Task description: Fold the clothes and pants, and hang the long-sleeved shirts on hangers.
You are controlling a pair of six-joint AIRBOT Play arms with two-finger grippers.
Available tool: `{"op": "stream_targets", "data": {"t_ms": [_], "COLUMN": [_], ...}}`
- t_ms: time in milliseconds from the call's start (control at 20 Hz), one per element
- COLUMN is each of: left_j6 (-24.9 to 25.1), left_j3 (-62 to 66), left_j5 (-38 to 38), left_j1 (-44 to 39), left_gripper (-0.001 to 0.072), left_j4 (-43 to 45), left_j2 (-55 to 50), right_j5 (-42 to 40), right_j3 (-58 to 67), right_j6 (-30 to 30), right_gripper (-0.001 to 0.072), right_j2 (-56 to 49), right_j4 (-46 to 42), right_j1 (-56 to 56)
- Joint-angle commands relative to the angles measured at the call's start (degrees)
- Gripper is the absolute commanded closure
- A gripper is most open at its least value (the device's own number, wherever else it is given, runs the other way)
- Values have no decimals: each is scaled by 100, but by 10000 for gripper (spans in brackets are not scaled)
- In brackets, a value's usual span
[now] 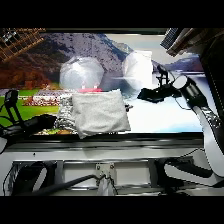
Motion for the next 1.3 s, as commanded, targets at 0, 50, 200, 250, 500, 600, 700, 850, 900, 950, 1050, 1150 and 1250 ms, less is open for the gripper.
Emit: {"op": "stream_targets", "data": {"t_ms": [0,50,200,250,500,600,700,850,900,950,1050,1150,1250], "left_j6": [2,2,2,0,2,2,2,2,2,2,2,4,2], "left_j3": [-4,-4,-4,-4,-4,-4,-4,-4,-4,-4,-4,-4,-4], "left_j5": [44,44,72,85,225,280,280,280,280,280,282,328,446], "left_j1": [4,4,4,4,4,4,4,4,4,4,4,4,4], "left_gripper": [492,470,471,472,472,472,472,472,472,472,472,472,472], "left_j4": [-197,-197,-232,-236,-254,-254,-251,-251,-251,-251,-249,-249,-249], "left_j2": [-122,-157,-205,-214,-216,-219,-219,-219,-219,-219,-219,-219,-219], "right_j5": [-221,-229,-315,-389,-649,-651,-538,-343,-328,-330,-330,-334,-330], "right_j3": [-599,-597,-597,-597,-590,-551,-461,-186,-72,44,323,667,1049], "right_j6": [-1412,-1539,-1810,-1832,-1873,-1867,-1775,-1213,-922,-656,-164,243,629], "right_gripper": [157,138,138,138,299,508,615,677,677,677,677,678,678], "right_j2": [-490,-704,-1172,-1268,-1504,-1471,-1394,-1137,-988,-828,-431,-39,238], "right_j4": [1635,1829,2492,2608,3014,3082,2988,2374,2002,1624,876,254,-269], "right_j1": [-225,-127,278,442,1344,1419,1287,769,527,282,-278,-892,-1541]}}
